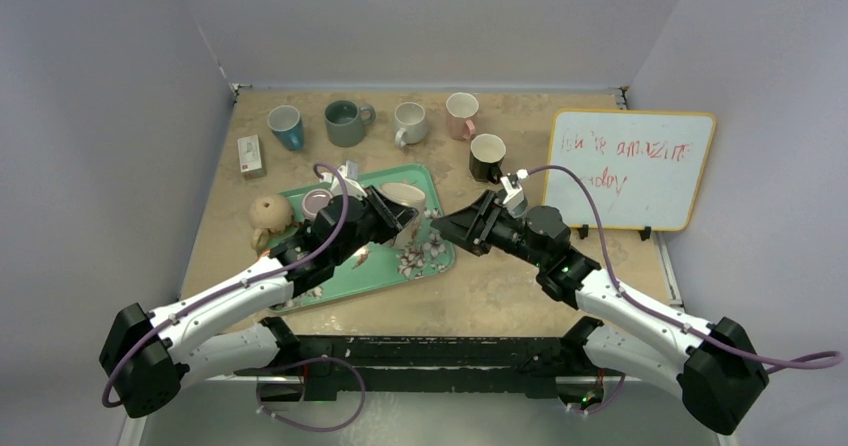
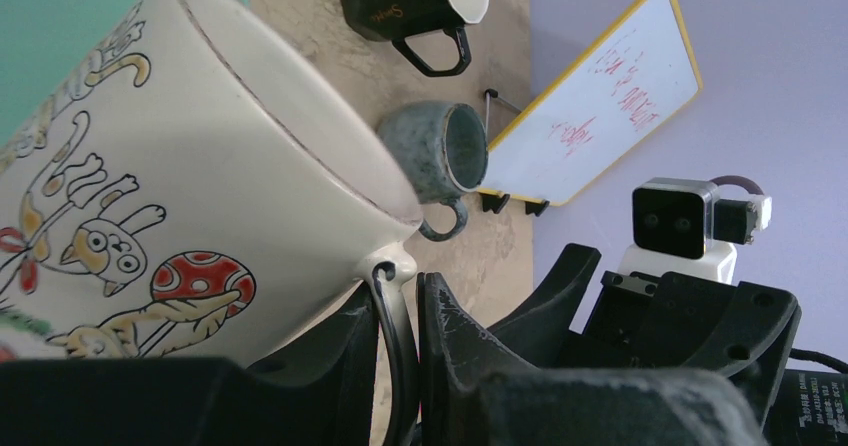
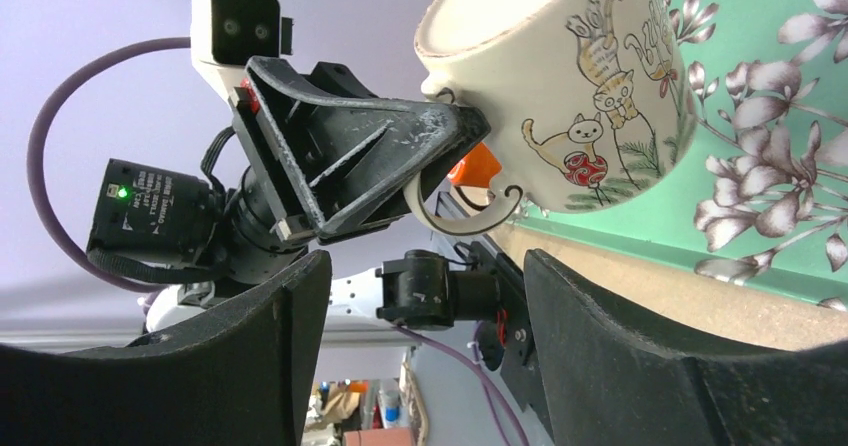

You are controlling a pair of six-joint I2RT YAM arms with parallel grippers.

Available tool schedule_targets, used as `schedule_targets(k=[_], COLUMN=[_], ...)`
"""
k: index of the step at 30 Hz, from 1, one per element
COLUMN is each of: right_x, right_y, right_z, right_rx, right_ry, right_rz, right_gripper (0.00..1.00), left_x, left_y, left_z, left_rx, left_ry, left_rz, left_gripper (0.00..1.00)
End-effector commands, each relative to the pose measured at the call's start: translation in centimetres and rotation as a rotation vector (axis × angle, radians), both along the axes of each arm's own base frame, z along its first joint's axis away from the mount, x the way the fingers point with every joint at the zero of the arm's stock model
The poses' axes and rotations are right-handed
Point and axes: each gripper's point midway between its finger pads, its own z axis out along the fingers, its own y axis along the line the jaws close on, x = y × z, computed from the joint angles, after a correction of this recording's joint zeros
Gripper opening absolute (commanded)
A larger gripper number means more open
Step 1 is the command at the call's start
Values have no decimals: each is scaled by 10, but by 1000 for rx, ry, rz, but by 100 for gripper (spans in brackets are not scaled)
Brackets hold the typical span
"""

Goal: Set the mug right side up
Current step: Turn over the cup on the tray.

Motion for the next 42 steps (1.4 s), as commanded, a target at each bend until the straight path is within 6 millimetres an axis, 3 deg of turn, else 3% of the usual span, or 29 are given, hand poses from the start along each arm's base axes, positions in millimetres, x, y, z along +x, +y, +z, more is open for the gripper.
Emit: schedule_targets(k=[1,6,9,13,16,21,26,31,37,42], right_x=[8,6,8,28,33,36,42,33,22,44], right_y=[-1,1,1,-5,-2,8,17,31,51,45], right_z=[17,16,17,13,27,56,69,84,96,98], right_rx=[41,-15,-131,-347,-337,-305,-311,-281,-267,-362], right_ry=[-29,-122,-314,-558,-691,-877,-976,-1098,-1229,-1249], right_rz=[-45,-6,23,2,-23,-45,-60,-74,-90,-237], right_gripper=[73,73,74,75,76,76,75,72,71,67], left_x=[10,10,13,19,21,25,31,39,49,49], left_y=[-10,-12,-10,-1,1,2,8,7,-4,-14], left_z=[84,74,72,64,64,85,120,146,153,154], left_rx=[-188,-162,-174,-221,-280,-425,-516,-581,-647,-662], left_ry=[-191,-182,-156,-61,-9,33,19,-5,13,30], left_rz=[-5,-14,15,113,158,206,261,281,288,249], left_gripper=[0,0,0,0,0,0,0,0,0,0])
